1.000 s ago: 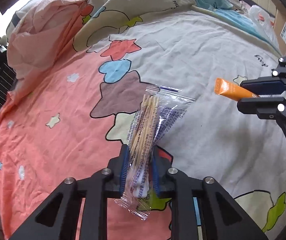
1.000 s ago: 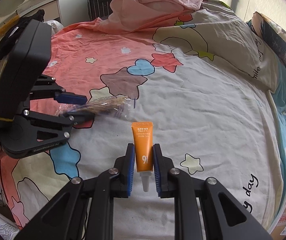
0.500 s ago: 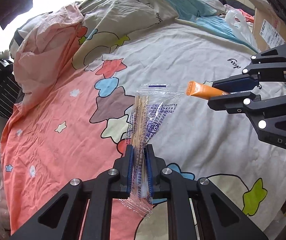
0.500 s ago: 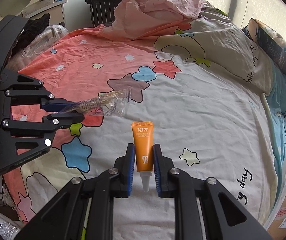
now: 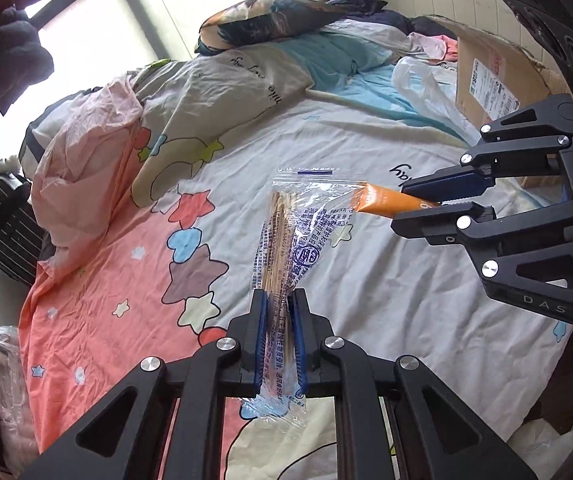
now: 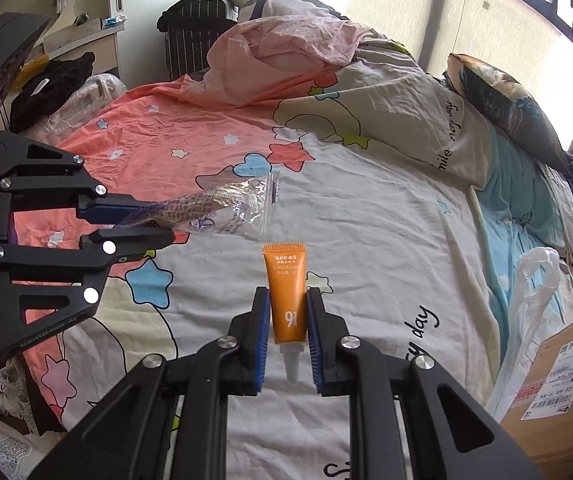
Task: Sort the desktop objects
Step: 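Lift the orange tube with the right tool while the left tool lifts the swab bag, then carry the swab bag in the left tool and orange tube in the right tool to the box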
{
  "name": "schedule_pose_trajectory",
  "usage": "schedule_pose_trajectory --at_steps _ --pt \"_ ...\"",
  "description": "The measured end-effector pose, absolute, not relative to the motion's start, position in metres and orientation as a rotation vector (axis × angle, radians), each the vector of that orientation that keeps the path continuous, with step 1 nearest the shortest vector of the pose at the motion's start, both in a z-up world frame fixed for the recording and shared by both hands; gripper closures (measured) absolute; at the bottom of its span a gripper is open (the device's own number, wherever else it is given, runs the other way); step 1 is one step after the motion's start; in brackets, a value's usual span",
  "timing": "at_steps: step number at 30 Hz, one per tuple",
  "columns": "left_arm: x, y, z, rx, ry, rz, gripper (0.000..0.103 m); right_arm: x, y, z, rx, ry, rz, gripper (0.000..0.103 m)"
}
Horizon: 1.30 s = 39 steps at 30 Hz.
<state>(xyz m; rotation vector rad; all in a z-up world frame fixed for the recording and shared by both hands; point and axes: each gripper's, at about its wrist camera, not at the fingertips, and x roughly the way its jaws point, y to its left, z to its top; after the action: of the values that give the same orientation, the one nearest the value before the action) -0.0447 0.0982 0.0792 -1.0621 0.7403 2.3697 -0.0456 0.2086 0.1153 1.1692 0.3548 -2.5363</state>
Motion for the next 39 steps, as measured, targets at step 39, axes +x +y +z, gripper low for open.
schedule_pose_trajectory --at_steps 39 --pt "0.058 0.294 0.156 -0.74 0.768 2.19 0.091 0.085 0.401 0.202 1.086 0.241 -2.944 0.086"
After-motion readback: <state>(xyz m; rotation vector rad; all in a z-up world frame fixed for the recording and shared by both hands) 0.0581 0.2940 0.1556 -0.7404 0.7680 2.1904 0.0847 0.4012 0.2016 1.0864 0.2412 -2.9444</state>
